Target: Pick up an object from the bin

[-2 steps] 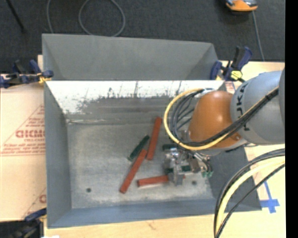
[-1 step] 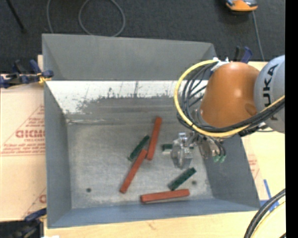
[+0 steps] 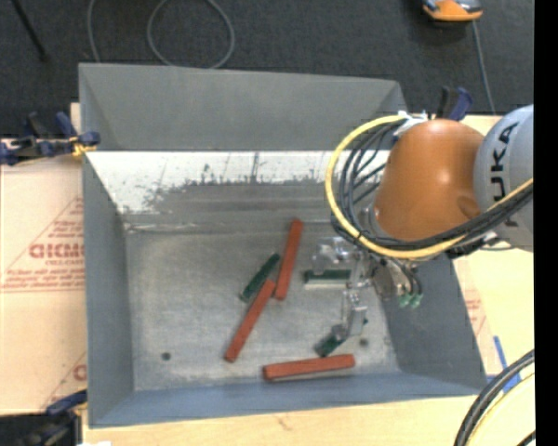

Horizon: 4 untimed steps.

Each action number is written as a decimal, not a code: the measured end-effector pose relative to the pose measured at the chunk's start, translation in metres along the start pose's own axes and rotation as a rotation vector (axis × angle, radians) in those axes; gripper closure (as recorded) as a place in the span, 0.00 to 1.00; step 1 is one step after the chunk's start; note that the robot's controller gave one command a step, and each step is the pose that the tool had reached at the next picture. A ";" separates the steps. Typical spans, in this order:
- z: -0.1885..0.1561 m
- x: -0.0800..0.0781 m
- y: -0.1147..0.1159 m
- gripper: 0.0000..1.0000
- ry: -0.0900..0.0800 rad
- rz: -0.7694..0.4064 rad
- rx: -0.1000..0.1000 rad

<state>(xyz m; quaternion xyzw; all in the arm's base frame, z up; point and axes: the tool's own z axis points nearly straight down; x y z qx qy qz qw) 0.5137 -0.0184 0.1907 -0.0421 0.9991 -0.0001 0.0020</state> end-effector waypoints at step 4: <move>0.122 -0.087 -0.085 0.00 -0.003 -0.457 0.004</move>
Offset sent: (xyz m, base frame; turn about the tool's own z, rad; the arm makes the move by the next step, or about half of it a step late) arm 0.0004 0.0213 0.0305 -0.0622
